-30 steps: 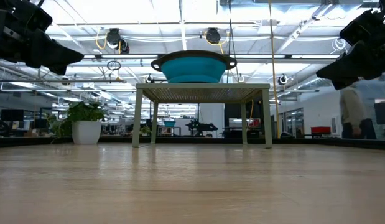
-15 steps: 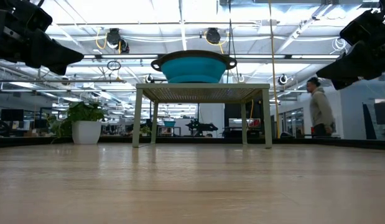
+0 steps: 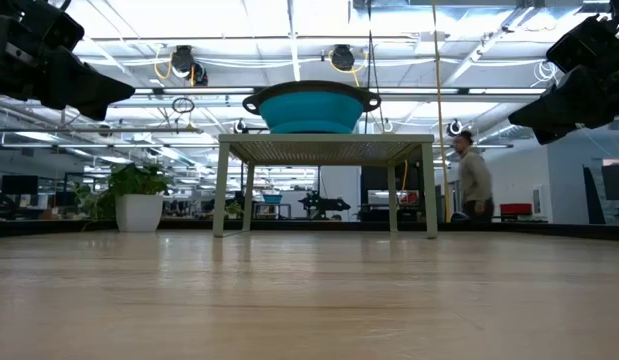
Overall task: Pick & Place Fruit
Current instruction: Return to Home Position
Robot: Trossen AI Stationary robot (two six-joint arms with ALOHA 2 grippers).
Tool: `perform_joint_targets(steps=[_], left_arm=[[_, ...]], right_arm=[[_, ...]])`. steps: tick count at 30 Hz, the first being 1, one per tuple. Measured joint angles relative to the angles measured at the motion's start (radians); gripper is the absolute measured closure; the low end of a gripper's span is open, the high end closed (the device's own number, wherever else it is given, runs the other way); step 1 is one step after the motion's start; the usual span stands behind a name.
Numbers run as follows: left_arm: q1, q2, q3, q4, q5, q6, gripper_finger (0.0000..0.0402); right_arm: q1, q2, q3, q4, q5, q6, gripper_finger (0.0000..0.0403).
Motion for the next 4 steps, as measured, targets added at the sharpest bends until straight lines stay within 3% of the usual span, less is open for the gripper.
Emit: perform_joint_targets(steps=[4], left_arm=[[0.000, 0.000, 0.000, 0.000, 0.000, 0.000, 0.0380]], right_arm=[[0.000, 0.000, 0.000, 0.000, 0.000, 0.000, 0.0399]])
